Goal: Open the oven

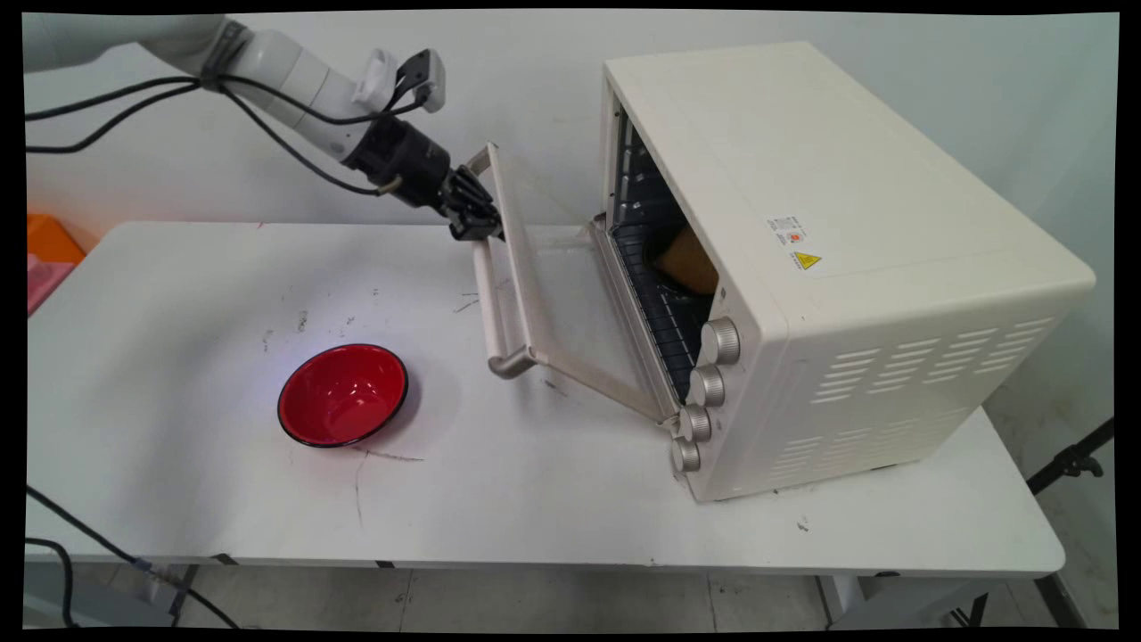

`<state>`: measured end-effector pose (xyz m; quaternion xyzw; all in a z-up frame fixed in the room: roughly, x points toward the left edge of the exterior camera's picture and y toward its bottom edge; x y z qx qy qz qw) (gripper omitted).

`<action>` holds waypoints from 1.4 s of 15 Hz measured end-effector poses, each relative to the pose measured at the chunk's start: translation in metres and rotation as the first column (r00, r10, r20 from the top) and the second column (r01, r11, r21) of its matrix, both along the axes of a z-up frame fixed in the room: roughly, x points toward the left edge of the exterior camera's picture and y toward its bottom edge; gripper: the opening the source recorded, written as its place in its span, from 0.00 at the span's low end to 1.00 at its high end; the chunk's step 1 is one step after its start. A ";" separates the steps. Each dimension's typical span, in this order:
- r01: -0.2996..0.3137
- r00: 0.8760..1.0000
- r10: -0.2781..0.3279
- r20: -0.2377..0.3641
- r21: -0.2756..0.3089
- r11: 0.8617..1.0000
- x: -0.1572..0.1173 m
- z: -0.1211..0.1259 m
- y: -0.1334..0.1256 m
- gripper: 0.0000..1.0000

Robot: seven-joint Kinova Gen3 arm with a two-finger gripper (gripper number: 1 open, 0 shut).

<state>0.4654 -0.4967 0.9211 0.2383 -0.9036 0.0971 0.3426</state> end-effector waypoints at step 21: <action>0.032 0.999 -0.031 -0.039 0.024 0.999 0.052 -0.072 0.020 0.00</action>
